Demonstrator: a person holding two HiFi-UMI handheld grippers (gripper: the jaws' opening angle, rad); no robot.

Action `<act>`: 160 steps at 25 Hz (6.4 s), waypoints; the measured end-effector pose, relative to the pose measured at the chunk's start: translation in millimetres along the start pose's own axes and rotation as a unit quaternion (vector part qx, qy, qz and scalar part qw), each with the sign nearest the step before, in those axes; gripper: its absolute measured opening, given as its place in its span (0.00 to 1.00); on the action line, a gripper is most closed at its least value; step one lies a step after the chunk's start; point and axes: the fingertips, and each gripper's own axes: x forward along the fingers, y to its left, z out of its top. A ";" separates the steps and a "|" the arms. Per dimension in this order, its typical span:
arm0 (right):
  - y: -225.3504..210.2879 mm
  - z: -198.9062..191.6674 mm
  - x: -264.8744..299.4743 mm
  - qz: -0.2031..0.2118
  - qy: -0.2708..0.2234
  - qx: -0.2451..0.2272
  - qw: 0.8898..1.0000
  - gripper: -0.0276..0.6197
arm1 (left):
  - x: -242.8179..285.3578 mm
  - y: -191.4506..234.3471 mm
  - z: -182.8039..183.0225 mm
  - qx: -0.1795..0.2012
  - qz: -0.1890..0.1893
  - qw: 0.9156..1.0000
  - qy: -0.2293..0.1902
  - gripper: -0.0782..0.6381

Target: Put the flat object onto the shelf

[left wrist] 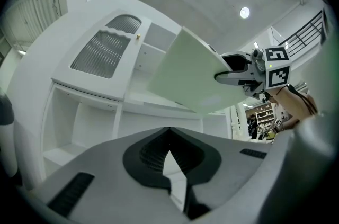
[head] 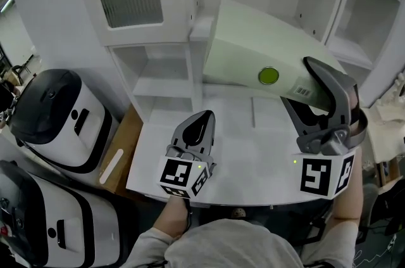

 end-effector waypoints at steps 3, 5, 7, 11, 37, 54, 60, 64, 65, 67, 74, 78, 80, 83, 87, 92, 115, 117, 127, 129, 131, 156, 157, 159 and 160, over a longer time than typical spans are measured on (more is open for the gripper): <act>-4.6 2.0 -0.8 0.001 -0.007 -0.010 1.000 0.50 | 1.9 0.7 -0.9 -0.002 0.005 1.000 -0.001 0.13; -9.1 4.3 -1.0 -0.006 -0.011 -0.022 1.000 0.50 | 3.4 0.7 -1.7 -0.005 0.007 1.000 -0.003 0.13; -11.5 7.2 0.8 -0.008 -0.011 -0.033 0.999 0.50 | 4.6 -0.8 -2.1 -0.007 0.007 1.000 -0.005 0.13; -11.5 9.1 1.8 0.000 -0.011 -0.052 0.999 0.50 | 8.1 -6.1 -1.9 -0.006 0.008 1.000 -0.009 0.13; 35.6 -35.1 70.2 0.034 -0.018 -0.099 0.994 0.50 | -6.8 13.2 -15.1 0.000 0.075 0.997 0.013 0.13; 47.7 -67.8 129.9 0.033 -0.032 -0.107 0.993 0.50 | -2.3 33.0 -26.6 0.003 0.138 0.990 0.021 0.13; 48.0 -74.6 151.1 0.038 -0.028 -0.109 0.993 0.50 | -3.6 41.6 -27.8 0.004 0.159 0.987 0.023 0.13; 49.6 -78.8 163.2 0.042 -0.024 -0.110 0.993 0.50 | -7.1 46.5 -29.7 0.005 0.171 0.985 0.026 0.13; 49.8 -79.9 165.7 0.042 -0.023 -0.111 0.993 0.50 | -8.1 47.7 -29.7 0.006 0.174 0.984 0.026 0.13; 50.0 -81.8 170.3 0.042 -0.023 -0.111 0.993 0.50 | -10.6 50.2 -29.6 0.006 0.179 0.983 0.028 0.13; 50.7 -84.3 174.5 0.052 -0.025 -0.104 0.993 0.51 | -17.3 55.9 -27.9 0.008 0.189 0.982 0.028 0.13; 50.5 -84.4 174.3 0.046 -0.027 -0.097 0.994 0.51 | -18.6 54.1 -27.2 0.010 0.185 0.982 0.028 0.13; 50.7 -85.2 173.9 0.047 -0.026 -0.090 0.994 0.52 | -20.3 53.6 -26.9 0.012 0.185 0.982 0.028 0.13; 49.7 -84.4 171.4 0.050 -0.025 -0.075 0.996 0.53 | -24.6 54.5 -25.8 0.012 0.187 0.982 0.027 0.13; 48.5 -81.5 165.1 0.047 -0.025 -0.074 0.996 0.54 | -31.2 56.1 -25.5 0.011 0.187 0.982 0.027 0.13; 42.5 -74.6 148.2 0.037 -0.027 -0.060 0.997 0.54 | -36.8 54.0 -23.5 0.012 0.180 0.983 0.025 0.13; 47.5 -10.9 14.9 -0.013 -0.068 0.330 0.942 0.06 | -76.9 30.1 -20.4 0.001 0.060 0.998 0.036 0.13; 49.0 -9.5 1.3 -0.025 -0.058 0.373 0.926 0.06 | -80.9 25.5 -19.5 0.000 0.045 0.998 0.038 0.13; 96.5 -2.0 -59.2 -0.029 0.009 0.470 0.882 0.06 | -106.2 -0.7 -17.9 0.007 -0.022 0.999 0.045 0.13; 107.5 2.4 -71.2 -0.031 0.016 0.484 0.874 0.06 | -111.3 -7.3 -19.7 0.006 -0.035 0.998 0.048 0.13; 118.4 7.1 -82.6 -0.035 0.021 0.496 0.868 0.06 | -115.5 -14.0 -21.4 0.005 -0.047 0.998 0.049 0.13; 182.0 38.8 -136.2 -0.021 0.054 0.568 0.821 0.06 | -140.3 -37.3 -30.1 -0.011 -0.082 0.995 0.052 0.13; 182.7 40.1 -135.2 -0.020 0.053 0.569 0.820 0.06 | -140.3 -36.3 -29.9 -0.011 -0.082 0.995 0.052 0.13; 182.9 42.2 -133.6 -0.020 0.052 0.570 0.820 0.06 | -140.2 -34.6 -29.3 -0.011 -0.082 0.995 0.051 0.13; 182.7 43.1 -132.9 -0.020 0.052 0.570 0.820 0.06 | -140.1 -33.9 -28.9 -0.011 -0.081 0.995 0.051 0.13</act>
